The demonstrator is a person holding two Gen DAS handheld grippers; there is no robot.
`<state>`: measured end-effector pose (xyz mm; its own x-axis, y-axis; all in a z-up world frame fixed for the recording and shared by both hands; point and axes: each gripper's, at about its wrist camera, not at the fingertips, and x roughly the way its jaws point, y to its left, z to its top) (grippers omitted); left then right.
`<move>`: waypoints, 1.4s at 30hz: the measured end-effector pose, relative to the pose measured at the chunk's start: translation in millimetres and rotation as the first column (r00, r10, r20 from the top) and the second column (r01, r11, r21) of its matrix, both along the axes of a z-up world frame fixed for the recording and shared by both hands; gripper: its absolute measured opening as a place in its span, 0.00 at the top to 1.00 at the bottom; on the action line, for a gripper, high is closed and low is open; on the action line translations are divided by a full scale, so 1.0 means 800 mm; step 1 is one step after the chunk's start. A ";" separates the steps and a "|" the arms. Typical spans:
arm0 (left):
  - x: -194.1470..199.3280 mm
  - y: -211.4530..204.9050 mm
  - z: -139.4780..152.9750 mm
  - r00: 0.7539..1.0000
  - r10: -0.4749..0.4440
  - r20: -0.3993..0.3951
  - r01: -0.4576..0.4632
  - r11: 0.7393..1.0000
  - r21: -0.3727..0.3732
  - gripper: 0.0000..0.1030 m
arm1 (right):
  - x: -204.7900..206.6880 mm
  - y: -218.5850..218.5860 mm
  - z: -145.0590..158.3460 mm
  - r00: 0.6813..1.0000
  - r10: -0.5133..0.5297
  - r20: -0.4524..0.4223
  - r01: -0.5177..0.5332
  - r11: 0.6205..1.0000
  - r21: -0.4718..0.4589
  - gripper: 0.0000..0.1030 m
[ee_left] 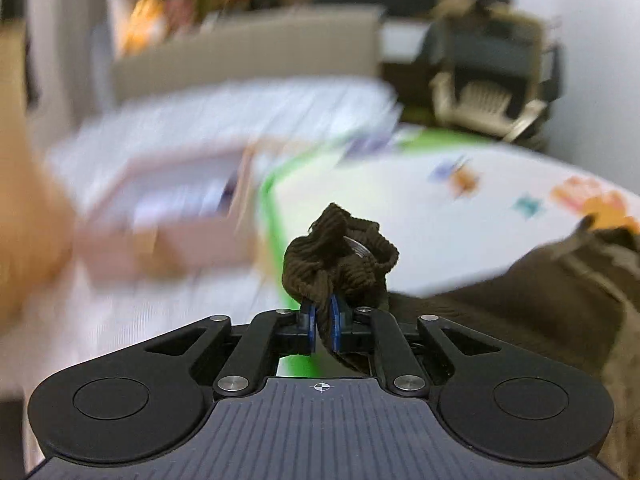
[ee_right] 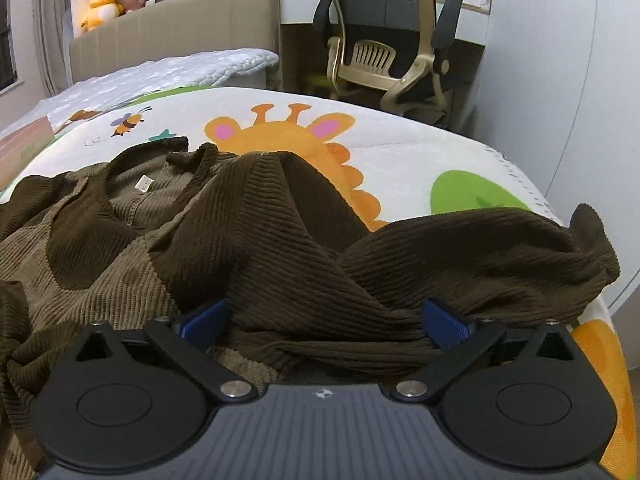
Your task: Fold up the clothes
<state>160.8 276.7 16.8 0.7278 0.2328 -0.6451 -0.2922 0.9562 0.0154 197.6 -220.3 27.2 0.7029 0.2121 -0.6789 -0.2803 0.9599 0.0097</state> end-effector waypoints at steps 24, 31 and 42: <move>0.125 -0.154 -0.041 0.920 -0.373 0.116 0.331 0.588 -0.738 0.15 | 0.066 0.073 0.022 0.959 0.273 -0.082 -0.239 0.927 0.290 0.06; 0.140 -0.143 -0.066 0.935 -0.340 0.100 0.292 0.578 -0.762 0.09 | 0.050 0.067 0.018 0.960 0.280 -0.018 -0.276 0.954 0.116 0.07; 0.198 -0.136 -0.057 0.942 -0.277 0.192 0.310 0.491 -0.814 0.07 | 0.118 0.089 0.032 0.943 0.329 -0.048 -0.287 0.879 0.381 0.06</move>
